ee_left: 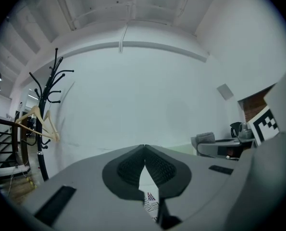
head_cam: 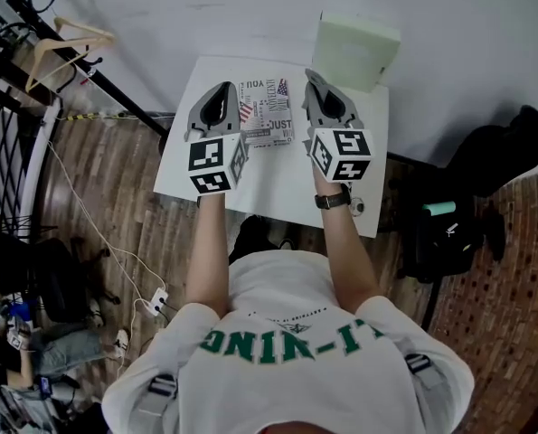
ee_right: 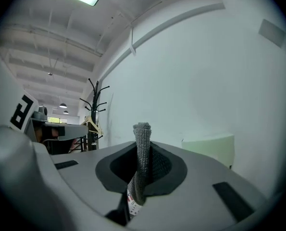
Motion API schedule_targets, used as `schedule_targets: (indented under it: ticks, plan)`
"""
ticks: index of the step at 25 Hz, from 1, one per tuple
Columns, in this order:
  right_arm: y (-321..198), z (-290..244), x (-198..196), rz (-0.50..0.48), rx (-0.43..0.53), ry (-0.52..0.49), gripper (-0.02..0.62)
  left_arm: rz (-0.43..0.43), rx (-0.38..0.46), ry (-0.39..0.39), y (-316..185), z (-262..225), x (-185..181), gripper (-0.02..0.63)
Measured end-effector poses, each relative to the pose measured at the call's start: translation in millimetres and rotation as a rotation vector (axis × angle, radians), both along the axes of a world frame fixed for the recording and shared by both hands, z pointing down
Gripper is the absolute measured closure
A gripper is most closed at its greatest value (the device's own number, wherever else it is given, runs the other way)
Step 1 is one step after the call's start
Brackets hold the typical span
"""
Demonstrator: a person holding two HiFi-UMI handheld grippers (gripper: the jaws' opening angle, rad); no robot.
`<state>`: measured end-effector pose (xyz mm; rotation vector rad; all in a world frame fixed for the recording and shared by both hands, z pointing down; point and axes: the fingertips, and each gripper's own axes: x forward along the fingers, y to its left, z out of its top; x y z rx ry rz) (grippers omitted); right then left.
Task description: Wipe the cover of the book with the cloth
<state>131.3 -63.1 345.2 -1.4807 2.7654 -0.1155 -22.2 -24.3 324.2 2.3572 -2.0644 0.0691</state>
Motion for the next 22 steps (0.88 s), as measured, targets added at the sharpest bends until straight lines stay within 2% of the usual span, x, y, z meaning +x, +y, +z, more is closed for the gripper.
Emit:
schedule_targets:
  ticks: [6,16,22]
  plan:
    - [26,3,19,0.042,-0.009,0.004,0.561,-0.006,0.008,-0.019,35,3,7,0.600]
    - [41,-2,34,0.061,0.010,-0.019,0.561,0.015,0.047,-0.059,42,-6,29,0.601]
    - [46,0,45,0.070,0.007,-0.017,0.561,0.060,-0.004,-0.075,38,14,50,0.600]
